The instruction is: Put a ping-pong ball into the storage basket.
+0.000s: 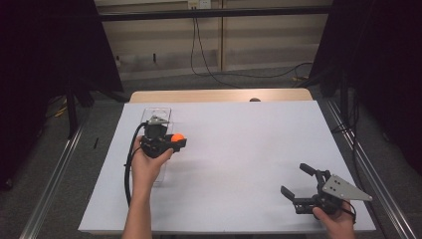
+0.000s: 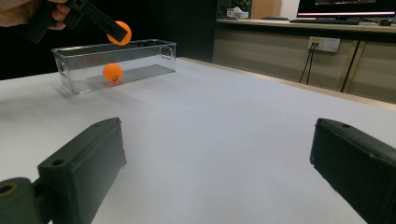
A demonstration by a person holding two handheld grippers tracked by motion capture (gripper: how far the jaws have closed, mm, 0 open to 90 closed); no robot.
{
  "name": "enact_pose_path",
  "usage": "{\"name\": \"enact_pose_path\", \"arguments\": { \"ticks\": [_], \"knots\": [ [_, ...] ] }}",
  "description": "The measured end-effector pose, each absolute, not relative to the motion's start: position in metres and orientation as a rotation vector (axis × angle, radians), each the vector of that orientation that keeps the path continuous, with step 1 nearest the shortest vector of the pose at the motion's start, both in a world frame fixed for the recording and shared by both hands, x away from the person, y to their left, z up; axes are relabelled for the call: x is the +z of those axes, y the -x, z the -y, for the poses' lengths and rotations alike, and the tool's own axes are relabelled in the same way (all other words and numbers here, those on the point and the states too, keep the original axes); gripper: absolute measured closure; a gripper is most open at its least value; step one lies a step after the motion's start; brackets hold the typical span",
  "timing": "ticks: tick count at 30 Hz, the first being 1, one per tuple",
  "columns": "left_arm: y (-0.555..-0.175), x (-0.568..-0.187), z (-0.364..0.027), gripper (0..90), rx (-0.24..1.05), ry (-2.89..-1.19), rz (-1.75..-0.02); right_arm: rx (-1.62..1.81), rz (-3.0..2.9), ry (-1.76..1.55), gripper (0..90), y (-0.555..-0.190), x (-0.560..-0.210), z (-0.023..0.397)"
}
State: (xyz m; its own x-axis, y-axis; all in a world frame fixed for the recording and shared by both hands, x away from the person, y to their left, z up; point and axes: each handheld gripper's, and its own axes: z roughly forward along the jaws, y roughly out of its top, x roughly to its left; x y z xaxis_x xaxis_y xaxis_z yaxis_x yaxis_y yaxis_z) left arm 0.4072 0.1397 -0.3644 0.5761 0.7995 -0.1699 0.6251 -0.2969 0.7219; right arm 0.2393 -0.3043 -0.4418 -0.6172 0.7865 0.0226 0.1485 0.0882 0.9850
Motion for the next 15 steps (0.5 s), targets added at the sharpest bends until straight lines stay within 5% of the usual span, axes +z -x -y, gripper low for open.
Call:
{"name": "enact_pose_path", "arguments": {
  "ticks": [15],
  "knots": [
    [-0.4071,-0.3632,-0.1461,50.8,0.292,-2.016,-1.152,1.566,-1.842,-0.915,3.0,-0.2392,-0.4417,0.3045]
  ]
}}
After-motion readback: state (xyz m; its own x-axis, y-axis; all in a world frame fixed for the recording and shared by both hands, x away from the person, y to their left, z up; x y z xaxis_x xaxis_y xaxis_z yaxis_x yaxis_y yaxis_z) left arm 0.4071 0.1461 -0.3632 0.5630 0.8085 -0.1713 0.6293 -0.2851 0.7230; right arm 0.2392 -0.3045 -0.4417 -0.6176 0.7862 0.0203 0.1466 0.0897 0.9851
